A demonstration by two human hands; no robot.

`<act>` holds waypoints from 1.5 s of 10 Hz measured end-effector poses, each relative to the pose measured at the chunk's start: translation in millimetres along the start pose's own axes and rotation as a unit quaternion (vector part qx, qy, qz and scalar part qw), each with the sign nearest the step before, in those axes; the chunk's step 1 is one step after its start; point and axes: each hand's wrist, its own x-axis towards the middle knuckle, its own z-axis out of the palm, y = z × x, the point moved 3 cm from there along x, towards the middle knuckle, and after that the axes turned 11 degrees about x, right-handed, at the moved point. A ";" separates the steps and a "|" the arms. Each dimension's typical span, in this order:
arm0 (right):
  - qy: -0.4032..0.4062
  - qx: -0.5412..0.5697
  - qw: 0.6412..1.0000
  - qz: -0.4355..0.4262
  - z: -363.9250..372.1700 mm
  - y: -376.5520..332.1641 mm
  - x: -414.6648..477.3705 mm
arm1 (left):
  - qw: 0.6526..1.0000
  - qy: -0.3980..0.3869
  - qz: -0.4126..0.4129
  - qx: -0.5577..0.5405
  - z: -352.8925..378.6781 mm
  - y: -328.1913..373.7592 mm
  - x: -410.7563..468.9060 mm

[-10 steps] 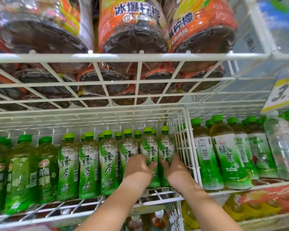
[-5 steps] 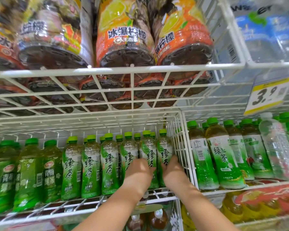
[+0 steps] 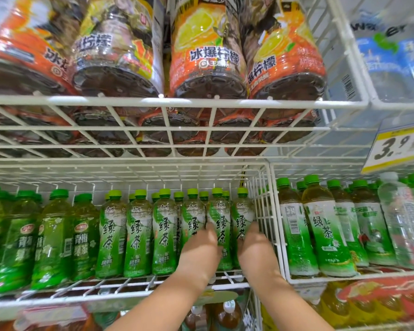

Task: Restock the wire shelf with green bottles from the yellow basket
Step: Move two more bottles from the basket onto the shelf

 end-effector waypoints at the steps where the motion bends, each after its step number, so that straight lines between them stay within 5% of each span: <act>1: 0.077 0.256 0.963 0.047 3.4 10.0 5.6 | 0.997 0.009 0.031 0.065 -3.1 -6.2 -1.7; 3: 0.102 0.202 0.974 -0.006 4.6 15.4 4.8 | 0.984 0.053 0.076 0.153 -13.1 -24.7 -3.6; 5: 0.034 0.161 0.985 -0.047 -7.5 4.7 -16.1 | 0.979 0.051 0.069 0.185 -13.4 -58.2 -15.9; 10: -0.036 0.017 0.987 -0.159 10.9 -9.6 -28.9 | 0.969 -0.062 0.084 0.225 -11.2 -85.6 -33.0; 15: -0.215 -0.032 0.969 -0.119 -28.7 -22.7 -105.8 | 0.930 -0.226 0.068 0.280 -72.4 -57.2 -99.9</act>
